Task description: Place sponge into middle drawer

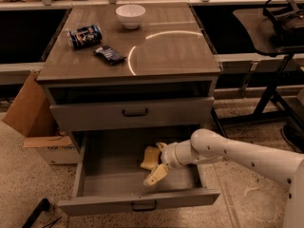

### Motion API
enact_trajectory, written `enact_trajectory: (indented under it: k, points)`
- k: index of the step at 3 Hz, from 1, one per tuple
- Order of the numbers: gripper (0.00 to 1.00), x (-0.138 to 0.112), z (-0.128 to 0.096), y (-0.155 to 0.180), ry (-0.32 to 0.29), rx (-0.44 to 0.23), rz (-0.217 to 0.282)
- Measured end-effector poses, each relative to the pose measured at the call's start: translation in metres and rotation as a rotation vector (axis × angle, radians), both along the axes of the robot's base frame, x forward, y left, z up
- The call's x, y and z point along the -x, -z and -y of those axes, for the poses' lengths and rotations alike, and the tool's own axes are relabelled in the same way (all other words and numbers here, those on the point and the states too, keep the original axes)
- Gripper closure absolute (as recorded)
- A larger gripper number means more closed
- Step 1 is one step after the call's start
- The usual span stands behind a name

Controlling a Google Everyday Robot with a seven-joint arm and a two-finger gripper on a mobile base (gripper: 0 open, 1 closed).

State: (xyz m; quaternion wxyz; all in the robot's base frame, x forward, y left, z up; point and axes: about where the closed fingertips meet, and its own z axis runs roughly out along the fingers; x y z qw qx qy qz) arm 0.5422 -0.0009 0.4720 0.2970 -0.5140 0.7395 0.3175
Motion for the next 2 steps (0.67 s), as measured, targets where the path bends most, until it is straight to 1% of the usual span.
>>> enact_trajectory:
  k: [1,2]
  points:
    - [0.0,0.007,0.019,-0.018,0.015,-0.037,0.02]
    - [0.0,0.025,0.052,-0.054,0.032,-0.093,0.057]
